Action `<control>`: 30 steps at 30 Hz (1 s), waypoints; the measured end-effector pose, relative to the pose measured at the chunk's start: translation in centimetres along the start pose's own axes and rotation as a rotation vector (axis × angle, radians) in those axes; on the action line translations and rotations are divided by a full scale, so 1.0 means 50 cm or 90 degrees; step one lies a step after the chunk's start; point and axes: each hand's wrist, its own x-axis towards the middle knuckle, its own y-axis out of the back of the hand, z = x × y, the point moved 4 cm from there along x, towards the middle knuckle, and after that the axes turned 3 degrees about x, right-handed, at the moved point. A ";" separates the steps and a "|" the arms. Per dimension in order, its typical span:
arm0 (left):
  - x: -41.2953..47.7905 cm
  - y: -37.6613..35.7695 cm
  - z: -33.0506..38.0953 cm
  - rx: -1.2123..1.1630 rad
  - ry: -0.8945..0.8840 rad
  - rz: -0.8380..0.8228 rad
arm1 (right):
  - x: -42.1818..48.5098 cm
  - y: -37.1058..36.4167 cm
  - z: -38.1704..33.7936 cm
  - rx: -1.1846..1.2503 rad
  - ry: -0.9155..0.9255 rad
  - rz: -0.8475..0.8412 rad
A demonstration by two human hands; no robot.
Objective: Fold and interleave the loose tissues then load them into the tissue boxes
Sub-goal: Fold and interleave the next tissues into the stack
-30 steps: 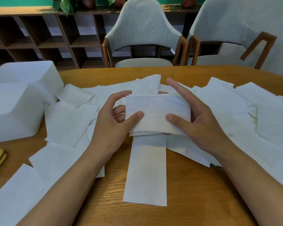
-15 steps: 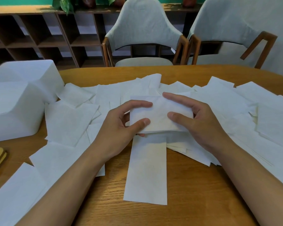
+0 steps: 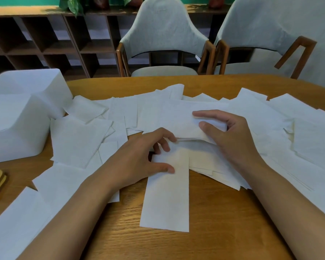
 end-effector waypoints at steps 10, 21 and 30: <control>-0.006 0.007 0.018 -0.161 -0.012 -0.013 | -0.001 -0.009 0.006 -0.013 -0.021 -0.016; -0.010 0.036 -0.003 -0.586 0.159 0.355 | -0.017 -0.032 -0.007 0.142 -0.087 -0.098; -0.013 0.035 0.007 -0.506 0.163 0.342 | -0.025 -0.043 -0.008 0.130 -0.068 -0.085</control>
